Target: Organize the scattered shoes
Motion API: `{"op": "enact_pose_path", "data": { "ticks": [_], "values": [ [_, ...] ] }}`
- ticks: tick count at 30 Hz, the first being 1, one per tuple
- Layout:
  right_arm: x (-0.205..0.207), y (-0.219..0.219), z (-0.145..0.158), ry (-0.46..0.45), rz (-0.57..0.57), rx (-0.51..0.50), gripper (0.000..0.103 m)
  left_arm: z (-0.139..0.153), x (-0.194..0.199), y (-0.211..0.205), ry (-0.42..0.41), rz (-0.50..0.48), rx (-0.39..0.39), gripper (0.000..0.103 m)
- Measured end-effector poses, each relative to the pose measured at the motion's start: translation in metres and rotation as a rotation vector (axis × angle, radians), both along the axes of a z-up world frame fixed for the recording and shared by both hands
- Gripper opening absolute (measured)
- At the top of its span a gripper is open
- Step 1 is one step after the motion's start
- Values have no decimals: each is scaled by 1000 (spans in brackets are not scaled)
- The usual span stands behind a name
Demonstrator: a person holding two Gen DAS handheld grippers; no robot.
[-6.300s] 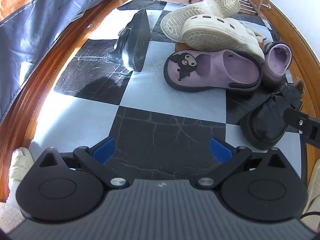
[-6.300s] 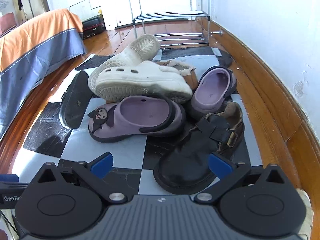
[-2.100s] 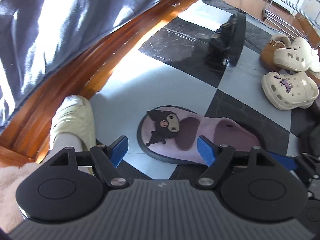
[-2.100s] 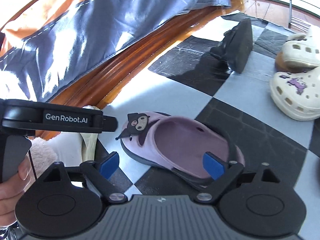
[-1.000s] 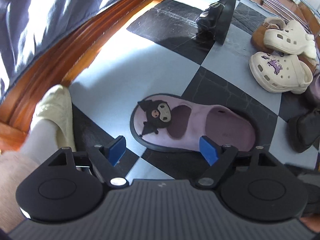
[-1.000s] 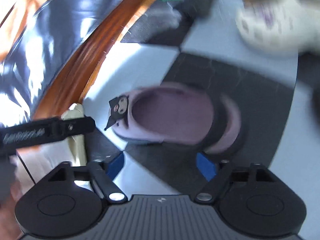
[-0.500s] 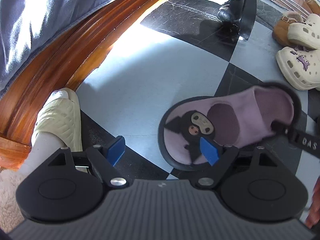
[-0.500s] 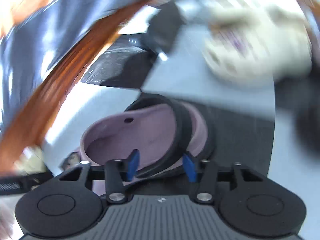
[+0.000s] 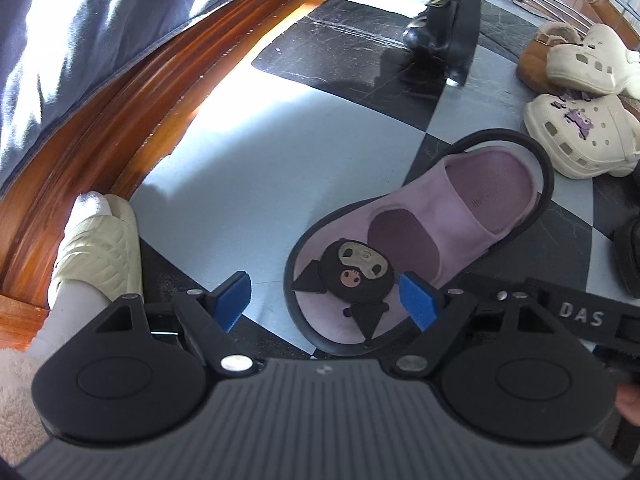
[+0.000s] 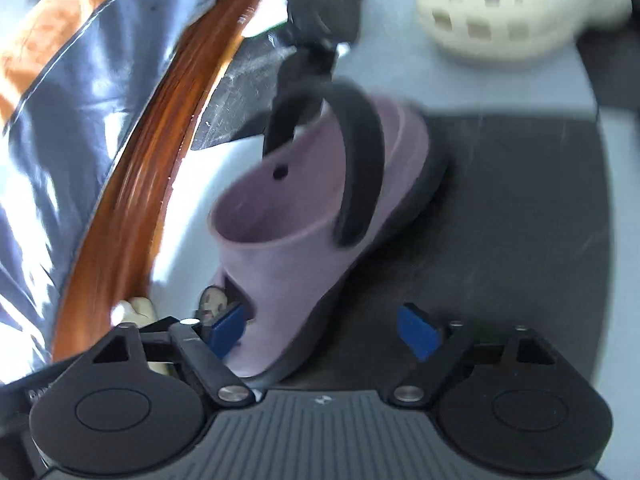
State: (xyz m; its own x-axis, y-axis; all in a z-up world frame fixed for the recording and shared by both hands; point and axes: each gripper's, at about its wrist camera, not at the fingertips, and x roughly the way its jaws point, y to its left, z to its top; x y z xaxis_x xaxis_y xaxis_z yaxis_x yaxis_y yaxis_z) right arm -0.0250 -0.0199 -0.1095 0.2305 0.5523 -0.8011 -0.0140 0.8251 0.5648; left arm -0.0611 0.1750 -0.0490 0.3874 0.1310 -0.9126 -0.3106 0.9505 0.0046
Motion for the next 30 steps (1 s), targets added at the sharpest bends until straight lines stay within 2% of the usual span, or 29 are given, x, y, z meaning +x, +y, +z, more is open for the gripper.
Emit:
{"op": "enact_pose_path", "data": {
  "ticks": [3, 4, 5, 6, 8, 9, 10, 11, 12, 14, 16, 18, 19, 20, 21, 23, 24, 26, 28, 29, 30],
  "values": [
    [11, 24, -8, -98, 59, -31, 71, 0, 3, -1, -9, -27, 1, 81],
    [15, 32, -7, -129, 91, -54, 63, 1, 3, -2, -9, -25, 19, 79],
    [18, 41, -4, -170, 136, -81, 50, 3, 4, -1, -9, -23, 45, 80],
    [19, 53, 4, -237, 211, -126, 43, 6, 4, 2, -12, -25, 57, 81],
    [17, 70, 16, -352, 339, -241, 38, 10, 5, 10, -29, -23, 52, 81],
    [16, 76, 20, -412, 398, -297, 27, 13, 5, 14, -40, -17, 45, 81],
    [15, 82, 24, -473, 456, -354, 20, 14, 6, 18, -44, -13, 42, 81],
    [15, 86, 28, -517, 506, -395, 6, 15, 6, 20, -45, -11, 44, 81],
    [16, 83, 32, -517, 527, -387, 0, 15, 5, 22, -45, -9, 47, 81],
    [18, 77, 36, -499, 545, -329, 0, 13, 6, 25, -42, -6, 47, 81],
    [17, 66, 36, -471, 542, -287, 9, 8, 7, 26, -33, -7, 42, 81],
    [16, 58, 31, -456, 480, -314, 45, 4, 9, 24, -21, -11, 41, 81],
    [14, 55, 28, -458, 440, -334, 52, 1, 10, 21, -13, -18, 44, 81],
    [12, 51, 25, -458, 406, -335, 57, 0, 11, 19, -9, -25, 46, 81],
    [10, 45, 20, -450, 351, -315, 57, 0, 12, 17, -6, -28, 47, 81],
    [10, 34, 9, -414, 279, -225, 58, -1, 13, 12, 1, -32, 46, 81],
    [9, 28, 5, -411, 240, -186, 62, -1, 13, 11, 2, -32, 45, 81],
    [10, 25, -4, -416, 210, -140, 62, -3, 16, 9, 6, -31, 37, 81],
    [11, 30, -5, -443, 249, -110, 38, -4, 18, 10, 7, -19, 27, 81],
    [10, 33, -2, -458, 285, -98, 12, -4, 19, 11, 5, -10, 17, 81],
    [6, 39, 2, -480, 333, -109, 7, -4, 20, 13, -1, -5, 6, 81]
  ]
}}
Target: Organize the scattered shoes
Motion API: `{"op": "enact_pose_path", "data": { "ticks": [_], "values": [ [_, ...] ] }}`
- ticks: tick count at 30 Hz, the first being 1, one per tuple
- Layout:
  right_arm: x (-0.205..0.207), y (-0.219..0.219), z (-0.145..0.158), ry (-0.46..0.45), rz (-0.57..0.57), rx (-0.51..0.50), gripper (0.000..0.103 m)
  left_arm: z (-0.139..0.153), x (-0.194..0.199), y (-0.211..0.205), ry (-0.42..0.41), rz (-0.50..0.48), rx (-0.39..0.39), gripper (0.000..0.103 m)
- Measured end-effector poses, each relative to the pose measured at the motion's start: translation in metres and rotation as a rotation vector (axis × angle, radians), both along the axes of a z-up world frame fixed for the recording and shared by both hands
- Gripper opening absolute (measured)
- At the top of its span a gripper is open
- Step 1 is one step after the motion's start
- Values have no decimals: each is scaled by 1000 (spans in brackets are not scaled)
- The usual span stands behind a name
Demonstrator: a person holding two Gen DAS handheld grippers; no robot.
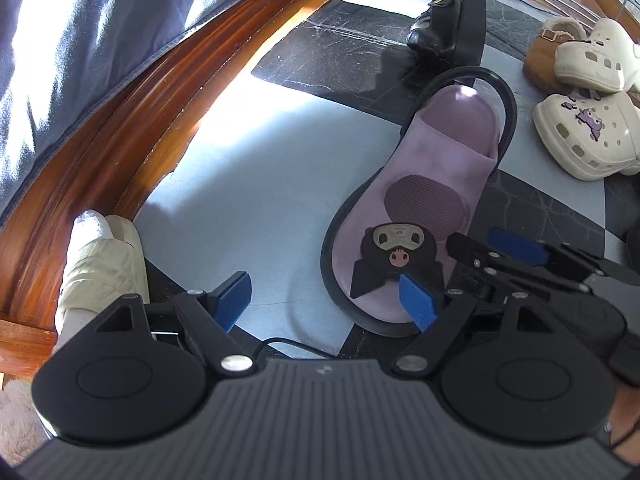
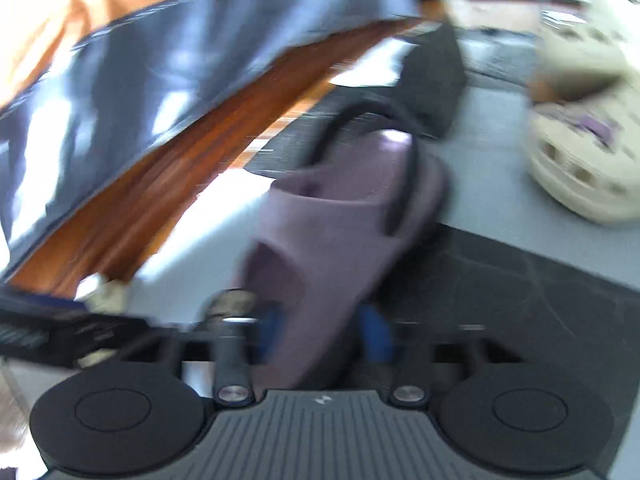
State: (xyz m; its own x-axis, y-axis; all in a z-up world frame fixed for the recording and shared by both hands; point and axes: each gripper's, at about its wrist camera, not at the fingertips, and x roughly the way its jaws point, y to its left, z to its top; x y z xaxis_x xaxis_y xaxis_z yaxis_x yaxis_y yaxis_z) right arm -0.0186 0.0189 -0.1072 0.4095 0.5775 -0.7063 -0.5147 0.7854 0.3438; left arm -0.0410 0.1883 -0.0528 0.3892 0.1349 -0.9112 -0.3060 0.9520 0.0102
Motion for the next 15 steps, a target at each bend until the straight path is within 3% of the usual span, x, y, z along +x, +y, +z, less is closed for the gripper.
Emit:
{"op": "enact_pose_path", "data": {
  "ticks": [2, 3, 4, 6, 7, 10, 13, 14, 15],
  "values": [
    [-4, 7, 6, -54, -10, -108, 8, 2, 4, 6, -27, 6, -20, 81],
    [-6, 7, 9, -82, -39, -161, 15, 4, 7, 8, -35, 2, -8, 81],
    [-6, 3, 11, -87, -65, -142, 22, 7, 8, 8, -42, -5, 11, 81],
    [3, -12, 10, -10, -106, 1, 54, 13, 11, 9, -59, -22, 41, 81],
    [9, -19, 9, 38, -128, 71, 57, 17, 12, 9, -75, -37, 49, 81],
    [23, -17, -2, 124, -184, 75, 62, 20, 12, 10, -96, -8, 49, 81],
    [29, 4, -14, 87, -257, -88, 64, 11, 5, 11, -99, 34, -3, 81],
    [31, 8, -19, 79, -251, -91, 61, 6, 2, 12, -94, 42, -24, 81],
    [34, 14, -25, 73, -238, -93, 43, 2, -1, 12, -90, 50, -45, 81]
  ]
}}
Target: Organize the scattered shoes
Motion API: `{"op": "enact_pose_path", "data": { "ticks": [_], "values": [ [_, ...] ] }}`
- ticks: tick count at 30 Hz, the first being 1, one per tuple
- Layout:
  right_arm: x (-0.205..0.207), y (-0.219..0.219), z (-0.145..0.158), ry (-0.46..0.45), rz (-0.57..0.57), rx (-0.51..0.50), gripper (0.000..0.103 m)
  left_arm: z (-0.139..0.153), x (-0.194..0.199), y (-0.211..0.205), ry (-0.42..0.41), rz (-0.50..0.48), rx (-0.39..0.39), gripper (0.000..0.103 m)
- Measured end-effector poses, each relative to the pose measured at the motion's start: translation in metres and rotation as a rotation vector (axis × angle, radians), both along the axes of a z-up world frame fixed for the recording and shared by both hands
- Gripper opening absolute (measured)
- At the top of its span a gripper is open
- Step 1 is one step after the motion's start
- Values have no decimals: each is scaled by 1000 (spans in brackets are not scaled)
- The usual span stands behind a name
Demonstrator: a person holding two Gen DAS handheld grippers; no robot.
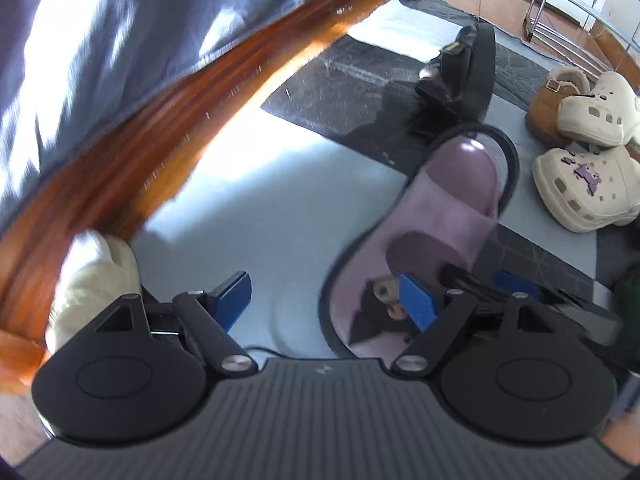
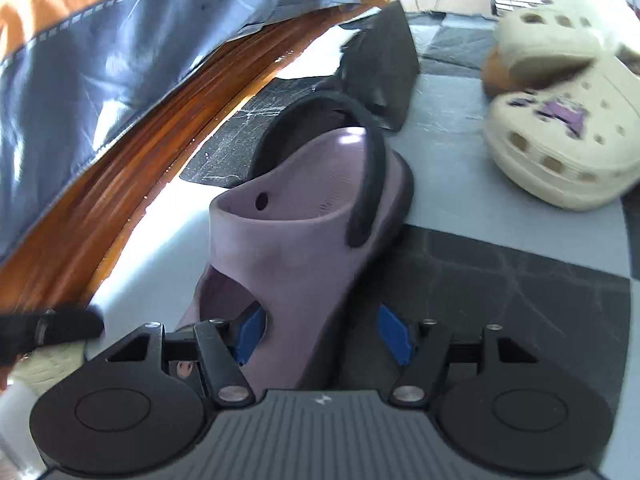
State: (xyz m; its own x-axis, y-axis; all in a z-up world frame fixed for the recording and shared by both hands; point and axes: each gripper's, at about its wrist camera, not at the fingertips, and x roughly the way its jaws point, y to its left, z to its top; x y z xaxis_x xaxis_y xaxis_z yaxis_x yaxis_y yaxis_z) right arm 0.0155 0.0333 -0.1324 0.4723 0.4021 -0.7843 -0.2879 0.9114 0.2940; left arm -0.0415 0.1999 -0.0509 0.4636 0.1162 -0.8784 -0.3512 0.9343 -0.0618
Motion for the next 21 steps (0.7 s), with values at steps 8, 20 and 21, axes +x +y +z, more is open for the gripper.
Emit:
{"op": "enact_pose_path", "data": {
  "ticks": [8, 20, 21],
  "values": [
    [-5, 1, -3, -78, 14, 4, 28, -2, -6, 10, 8, 26, 25, 81],
    [-16, -14, 24, 92, -4, 164, 69, 14, -12, 11, -9, 37, -29, 81],
    [-25, -27, 31, 69, 1, 164, 71, 17, -12, 9, -16, 29, -37, 81]
  ]
}}
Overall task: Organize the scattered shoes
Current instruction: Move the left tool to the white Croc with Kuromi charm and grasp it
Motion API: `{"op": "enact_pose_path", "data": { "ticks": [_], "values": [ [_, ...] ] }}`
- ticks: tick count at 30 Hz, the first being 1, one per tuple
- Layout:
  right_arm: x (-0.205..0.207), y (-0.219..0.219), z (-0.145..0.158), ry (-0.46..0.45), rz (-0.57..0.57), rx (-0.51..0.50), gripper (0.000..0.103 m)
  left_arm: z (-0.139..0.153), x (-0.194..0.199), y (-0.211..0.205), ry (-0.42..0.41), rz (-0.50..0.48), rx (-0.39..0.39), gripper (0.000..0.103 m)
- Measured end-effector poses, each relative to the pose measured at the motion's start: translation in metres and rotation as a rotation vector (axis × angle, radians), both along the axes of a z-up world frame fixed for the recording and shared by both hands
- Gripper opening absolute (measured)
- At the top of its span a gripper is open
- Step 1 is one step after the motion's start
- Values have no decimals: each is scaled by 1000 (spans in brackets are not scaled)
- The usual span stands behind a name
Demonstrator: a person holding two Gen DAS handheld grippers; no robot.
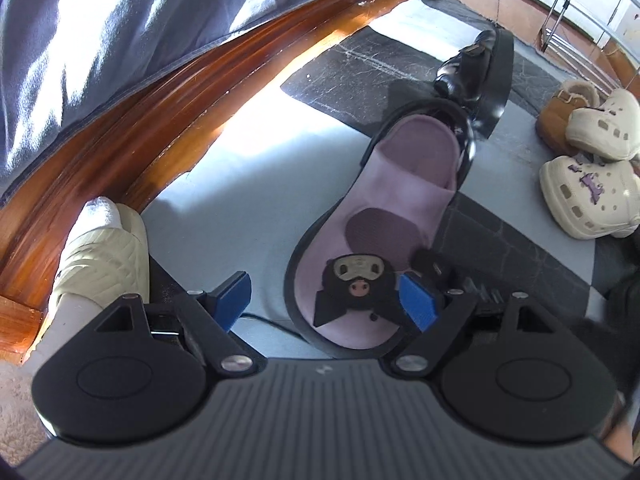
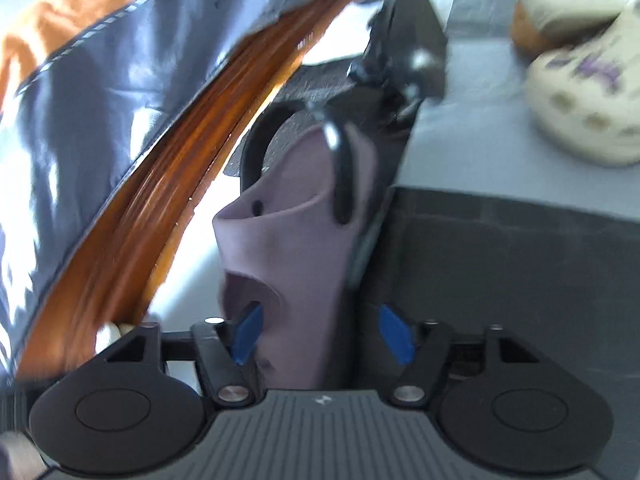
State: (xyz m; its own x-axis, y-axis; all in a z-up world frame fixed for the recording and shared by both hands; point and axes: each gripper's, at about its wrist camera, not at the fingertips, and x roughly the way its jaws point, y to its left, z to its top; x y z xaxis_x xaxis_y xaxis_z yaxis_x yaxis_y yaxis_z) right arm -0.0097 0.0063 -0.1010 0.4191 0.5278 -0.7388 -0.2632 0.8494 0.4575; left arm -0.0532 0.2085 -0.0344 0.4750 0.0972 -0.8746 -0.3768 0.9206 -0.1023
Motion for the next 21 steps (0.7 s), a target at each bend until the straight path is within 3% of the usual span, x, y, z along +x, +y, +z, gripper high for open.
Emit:
{"op": "enact_pose_path", "data": {
  "ticks": [4, 8, 11, 14, 17, 19, 21],
  "values": [
    [-21, -81, 22, 0, -113, 73, 76, 7, 8, -32, -10, -78, -9, 81],
    [-13, -155, 41, 68, -295, 41, 76, 13, 21, -91, 0, -178, 11, 81],
    [-7, -209, 60, 63, -413, 12, 77, 20, 32, -132, -5, -245, -32, 81],
    [-15, -255, 70, 46, -522, 57, 80, 27, 58, -178, -34, -312, -124, 82],
    [-30, -291, 67, 55, -616, 91, 81, 28, 94, -221, -43, -336, -92, 82],
    [-35, -308, 61, 74, -650, 116, 81, 26, 117, -249, -82, -354, -21, 82],
    [-36, -316, 56, 84, -657, 144, 81, 18, 142, -266, -99, -360, -41, 82]
  ]
}}
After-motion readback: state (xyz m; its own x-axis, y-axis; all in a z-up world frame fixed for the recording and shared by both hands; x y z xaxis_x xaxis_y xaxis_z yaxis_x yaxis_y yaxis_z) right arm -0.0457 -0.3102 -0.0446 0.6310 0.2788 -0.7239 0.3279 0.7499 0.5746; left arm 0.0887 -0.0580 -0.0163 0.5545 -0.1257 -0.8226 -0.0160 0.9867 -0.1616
